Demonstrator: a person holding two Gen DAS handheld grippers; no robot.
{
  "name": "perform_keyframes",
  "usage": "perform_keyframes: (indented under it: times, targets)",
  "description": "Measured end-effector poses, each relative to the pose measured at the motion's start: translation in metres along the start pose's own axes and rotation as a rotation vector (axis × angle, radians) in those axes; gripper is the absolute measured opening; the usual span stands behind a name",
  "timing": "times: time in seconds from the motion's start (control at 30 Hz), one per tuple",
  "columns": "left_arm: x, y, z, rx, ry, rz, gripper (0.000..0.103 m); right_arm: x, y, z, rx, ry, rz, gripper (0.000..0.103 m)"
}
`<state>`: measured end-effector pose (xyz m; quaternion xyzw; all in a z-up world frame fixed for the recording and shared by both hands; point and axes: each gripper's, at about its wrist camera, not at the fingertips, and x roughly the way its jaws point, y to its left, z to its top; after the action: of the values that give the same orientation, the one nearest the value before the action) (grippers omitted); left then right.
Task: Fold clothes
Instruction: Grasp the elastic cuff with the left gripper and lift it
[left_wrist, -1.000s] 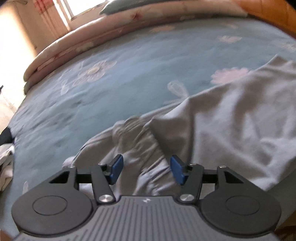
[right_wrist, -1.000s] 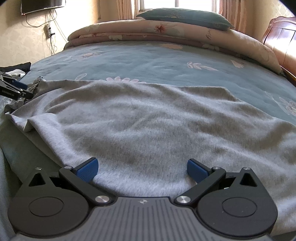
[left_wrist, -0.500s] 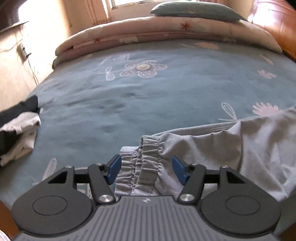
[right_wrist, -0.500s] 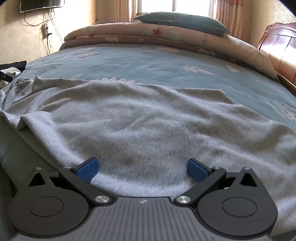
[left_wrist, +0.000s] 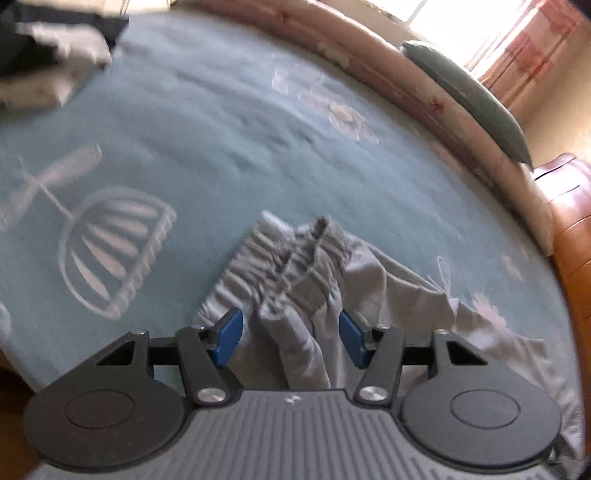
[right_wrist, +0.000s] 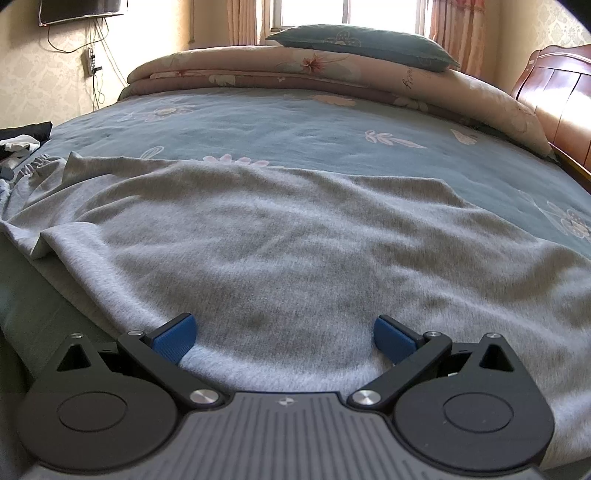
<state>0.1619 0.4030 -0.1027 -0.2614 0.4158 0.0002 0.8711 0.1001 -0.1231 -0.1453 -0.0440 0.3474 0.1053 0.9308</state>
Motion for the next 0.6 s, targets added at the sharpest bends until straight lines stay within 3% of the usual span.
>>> perform_keyframes:
  times: [0.1, 0.47, 0.6]
  targets:
    - [0.01, 0.003, 0.002, -0.027, 0.011, -0.062, 0.056, 0.0, 0.0, 0.0, -0.001, 0.0, -0.002, 0.103]
    - [0.036, 0.009, 0.029, -0.007, 0.025, -0.161, 0.056, 0.001, 0.001, 0.002, 0.0, 0.0, -0.009, 0.103]
    - [0.031, -0.003, 0.03, 0.12, 0.047, -0.149, 0.047, 0.001, 0.001, 0.002, -0.001, 0.0, -0.008, 0.103]
